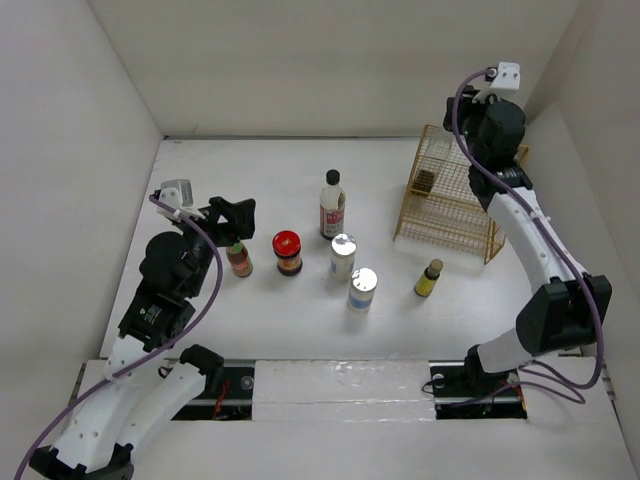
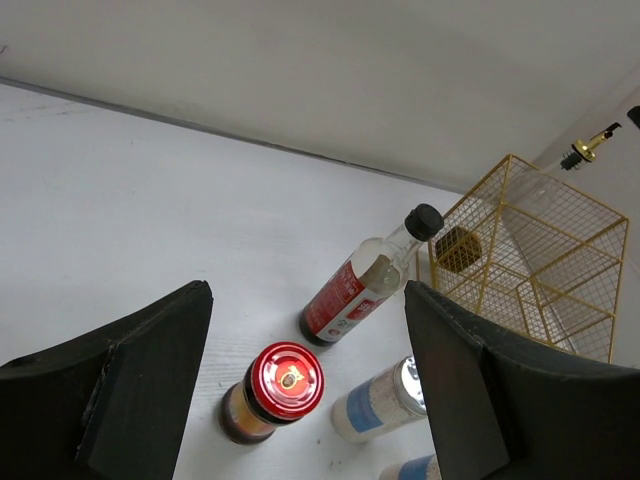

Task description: Organize the condiment bottles

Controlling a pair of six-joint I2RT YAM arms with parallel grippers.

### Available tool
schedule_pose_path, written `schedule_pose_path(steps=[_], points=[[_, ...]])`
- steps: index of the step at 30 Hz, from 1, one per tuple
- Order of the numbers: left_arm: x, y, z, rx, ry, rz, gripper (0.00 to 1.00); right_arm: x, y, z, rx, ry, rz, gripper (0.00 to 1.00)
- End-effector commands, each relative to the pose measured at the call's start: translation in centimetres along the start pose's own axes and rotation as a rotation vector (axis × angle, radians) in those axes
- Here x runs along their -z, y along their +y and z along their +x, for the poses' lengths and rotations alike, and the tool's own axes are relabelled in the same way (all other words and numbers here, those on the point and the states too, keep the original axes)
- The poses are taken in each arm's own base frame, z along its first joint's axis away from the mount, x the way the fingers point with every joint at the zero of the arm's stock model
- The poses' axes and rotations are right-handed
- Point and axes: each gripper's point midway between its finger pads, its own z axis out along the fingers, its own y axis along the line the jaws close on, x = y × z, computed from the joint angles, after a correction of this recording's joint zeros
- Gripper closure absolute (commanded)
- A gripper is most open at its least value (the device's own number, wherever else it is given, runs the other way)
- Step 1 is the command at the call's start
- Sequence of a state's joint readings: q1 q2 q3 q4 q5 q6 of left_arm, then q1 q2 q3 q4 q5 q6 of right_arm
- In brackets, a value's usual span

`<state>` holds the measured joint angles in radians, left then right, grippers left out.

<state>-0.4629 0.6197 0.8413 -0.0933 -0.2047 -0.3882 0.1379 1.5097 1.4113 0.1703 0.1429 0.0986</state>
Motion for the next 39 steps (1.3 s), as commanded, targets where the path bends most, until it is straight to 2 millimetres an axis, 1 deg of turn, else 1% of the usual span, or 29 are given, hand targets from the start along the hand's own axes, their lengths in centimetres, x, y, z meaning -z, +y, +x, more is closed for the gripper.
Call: schedule_pose_path(steps=[1,2,3,5,6,7,8,9,10,11,12,14,15,18,21,22,23,25,26,27,29,30,31,32,33,35,37,38,39], points=[[-0.1,-0.8,-0.9,0.019,-0.036,0.032,0.26,1.9,5.0,-3.2,0.006,-0.072,-0.185,0.64],[-0.1,-0.8,-0.9,0.019,-0.036,0.032,0.26,2.2,6.2,-3.0,0.006,-0.066,-0.232,0.76],[-0.1,-0.8,-0.9,0.019,-0.036,0.032,0.26,3.0,9.0,-2.1,0.006,-0.043,-0.341,0.88],[-0.1,-0.8,-0.9,0.019,-0.036,0.032,0.26,3.5,12.1,0.5,0.032,0.017,-0.466,0.9],[-0.1,-0.8,-0.9,0.019,-0.036,0.032,0.26,4.4,14.3,1.6,0.032,0.049,-0.571,0.85],[-0.1,-0.6,-1.0,0.019,-0.04,0.024,0.26,5.2,16.5,2.5,0.041,0.066,-0.648,0.67],[-0.1,-0.6,-1.0,0.019,-0.04,0.024,0.26,5.5,17.8,4.8,0.039,0.119,-0.697,0.53],[-0.1,-0.6,-1.0,0.019,-0.04,0.024,0.26,6.2,19.0,5.7,0.06,0.137,-0.752,0.41],[-0.1,-0.6,-1.0,0.019,-0.04,0.024,0.26,7.6,21.3,6.5,0.068,0.151,-0.852,0.31],[-0.1,-0.6,-1.0,0.019,-0.04,0.024,0.26,8.3,22.1,7.8,0.078,0.179,-0.889,0.21],[-0.1,-0.6,-1.0,0.019,-0.04,0.024,0.26,8.7,22.6,9.6,0.105,0.217,-0.905,0.19],[-0.1,-0.6,-1.0,0.019,-0.04,0.024,0.26,10.2,24.2,10.4,0.13,0.228,-0.972,0.16],[-0.1,-0.6,-1.0,0.019,-0.04,0.024,0.26,10.5,24.0,11.9,0.139,0.26,-0.982,0.16],[-0.1,-0.8,-0.9,0.019,-0.035,0.034,0.26,11.3,24.7,12.9,0.133,0.285,-1.027,0.14],[-0.3,-0.7,-0.6,0.017,-0.027,0.03,0.26,11.0,25.0,13.4,0.131,0.295,-1.039,0.12],[-0.3,-0.9,-0.6,0.017,-0.023,0.038,0.26,10.5,25.2,14.4,0.13,0.314,-1.037,0.12],[-0.2,-1.1,-1.0,0.019,-0.031,0.042,0.26,10.6,25.8,14.6,0.128,0.316,-1.057,0.12],[-0.2,-1.1,-1.0,0.019,-0.031,0.042,0.26,10.1,26.7,14.5,0.129,0.309,-1.067,0.16],[-0.2,-1.1,-1.0,0.019,-0.031,0.042,0.26,9.6,26.8,15.7,0.128,0.329,-1.066,0.19],[-0.2,-1.1,-1.0,0.019,-0.031,0.042,0.26,9.5,27.3,15.9,0.122,0.336,-1.064,0.22],[0.0,-1.1,-1.2,0.021,-0.039,0.046,0.26,8.8,27.9,16.4,0.127,0.339,-1.05,0.32],[0.0,-1.1,-1.2,0.021,-0.039,0.046,0.26,8.5,27.8,16.9,0.128,0.348,-1.04,0.39],[0.0,-1.1,-1.2,0.021,-0.039,0.046,0.26,8.4,27.9,16.4,0.128,0.337,-1.041,0.46],[0.0,-1.1,-1.2,0.021,-0.039,0.046,0.26,8.4,27.9,16.4,0.117,0.343,-1.039,0.59],[0.0,-1.1,-1.2,0.021,-0.039,0.046,0.26,8.1,28.3,15.5,0.097,0.307,-1.039,0.66],[0.0,-1.1,-1.2,0.021,-0.039,0.046,0.26,8.0,28.7,15.1,0.08,0.293,-1.027,0.81],[0.0,-1.1,-1.2,0.021,-0.039,0.046,0.26,8.1,28.9,11.5,0.053,0.206,-1.019,0.84],[0.0,-1.1,-1.2,0.021,-0.039,0.046,0.26,8.2,29.0,10.5,0.039,0.176,-1.021,0.85],[0.0,-1.1,-1.2,0.021,-0.039,0.046,0.26,8.4,28.9,8.1,0.024,0.119,-1.013,0.87]])
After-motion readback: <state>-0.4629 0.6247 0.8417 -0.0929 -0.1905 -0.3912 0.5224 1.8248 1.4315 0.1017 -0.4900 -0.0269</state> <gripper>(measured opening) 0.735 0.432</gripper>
